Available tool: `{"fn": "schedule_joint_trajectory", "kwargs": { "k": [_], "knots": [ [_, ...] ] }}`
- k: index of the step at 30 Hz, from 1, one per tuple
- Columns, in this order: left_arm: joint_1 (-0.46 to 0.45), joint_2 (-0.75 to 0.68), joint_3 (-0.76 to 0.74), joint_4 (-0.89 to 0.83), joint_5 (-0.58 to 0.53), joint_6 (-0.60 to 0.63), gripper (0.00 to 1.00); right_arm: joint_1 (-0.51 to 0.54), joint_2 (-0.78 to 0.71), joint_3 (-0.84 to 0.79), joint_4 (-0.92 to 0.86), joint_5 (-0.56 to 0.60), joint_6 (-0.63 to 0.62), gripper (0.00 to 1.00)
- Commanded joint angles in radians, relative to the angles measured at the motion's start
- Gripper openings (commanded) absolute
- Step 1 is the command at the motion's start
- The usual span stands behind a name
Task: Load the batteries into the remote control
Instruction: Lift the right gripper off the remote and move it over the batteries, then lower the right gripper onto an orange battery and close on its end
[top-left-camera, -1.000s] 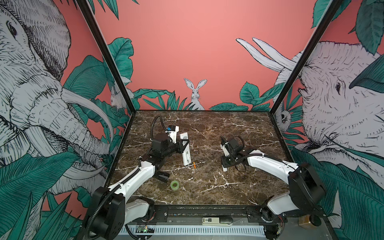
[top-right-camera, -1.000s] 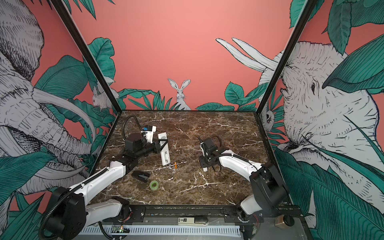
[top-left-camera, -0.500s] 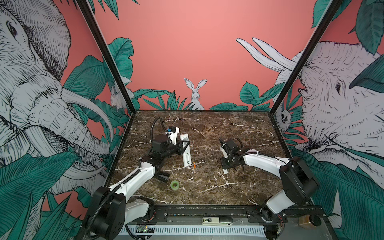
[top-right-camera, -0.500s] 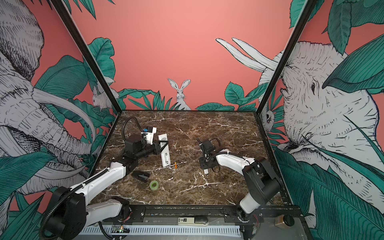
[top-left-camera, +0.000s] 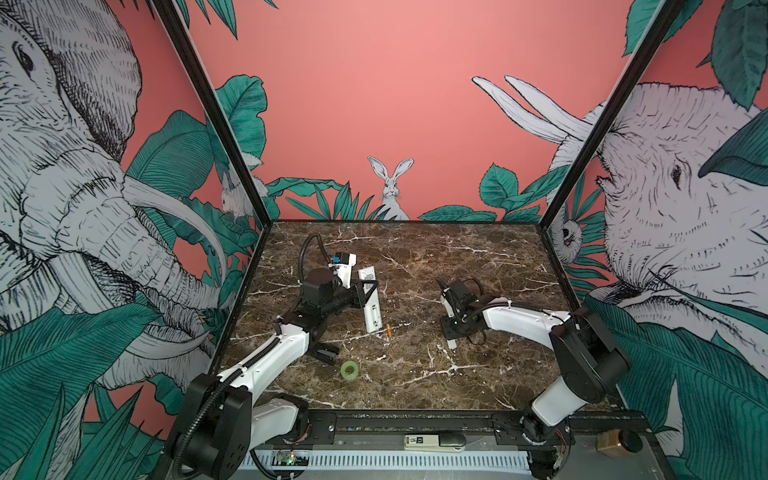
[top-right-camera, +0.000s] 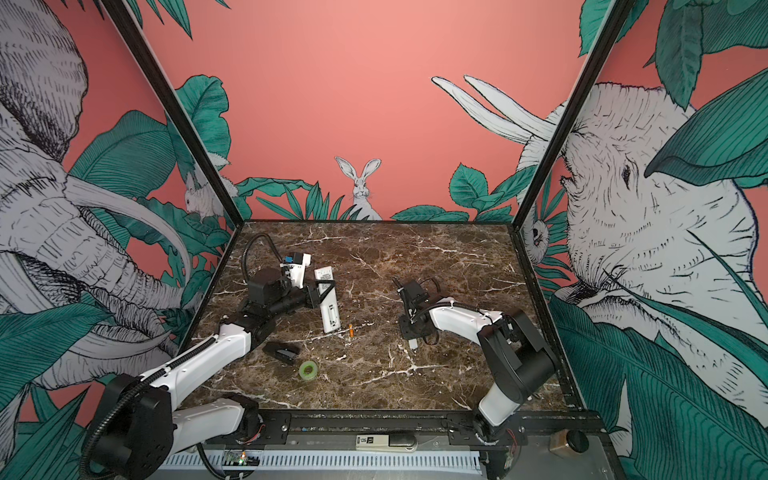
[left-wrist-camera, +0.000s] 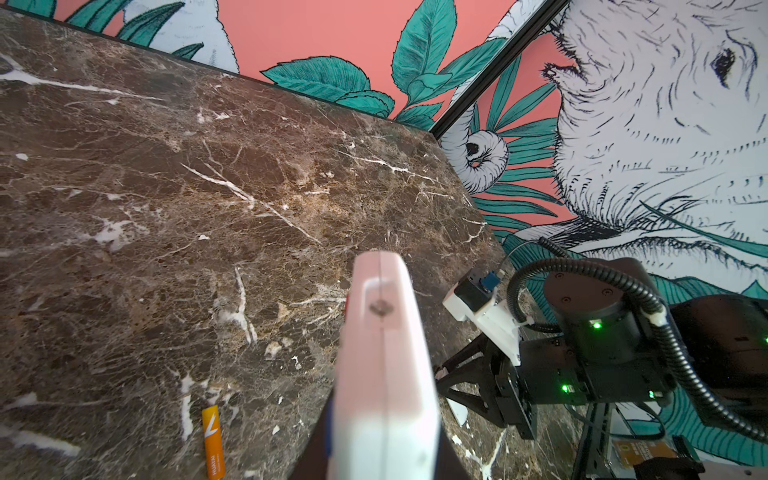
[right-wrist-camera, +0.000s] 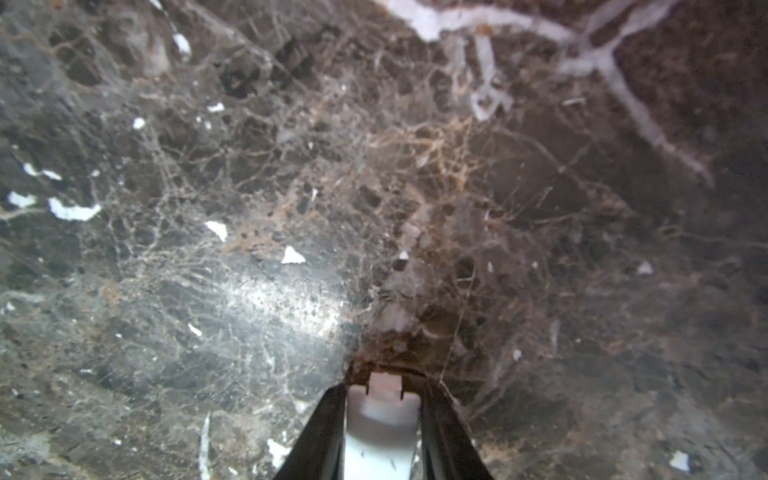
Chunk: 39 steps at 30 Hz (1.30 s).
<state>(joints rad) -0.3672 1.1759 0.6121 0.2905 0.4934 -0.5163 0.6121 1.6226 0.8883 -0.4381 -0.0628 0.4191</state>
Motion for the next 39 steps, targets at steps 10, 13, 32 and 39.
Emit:
{"fn": "schedule_joint_trajectory", "kwargs": {
  "k": [10, 13, 32, 39],
  "knots": [
    [0.028, -0.047, -0.012, 0.026, 0.036, -0.019, 0.00, -0.005, -0.054, 0.083, -0.095, 0.035, -0.018, 0.55],
    [0.045, -0.046, -0.024, 0.047, 0.055, -0.039, 0.00, -0.005, -0.061, 0.119, -0.123, 0.040, -0.033, 0.56],
    [0.209, -0.085, -0.119, 0.082, 0.150, -0.096, 0.00, 0.169, 0.157, 0.417, -0.135, 0.014, -0.028, 0.56],
    [0.233, -0.105, -0.143, 0.085, 0.162, -0.096, 0.00, 0.212, 0.269, 0.544, -0.114, -0.021, -0.020, 0.55]
  ]
}}
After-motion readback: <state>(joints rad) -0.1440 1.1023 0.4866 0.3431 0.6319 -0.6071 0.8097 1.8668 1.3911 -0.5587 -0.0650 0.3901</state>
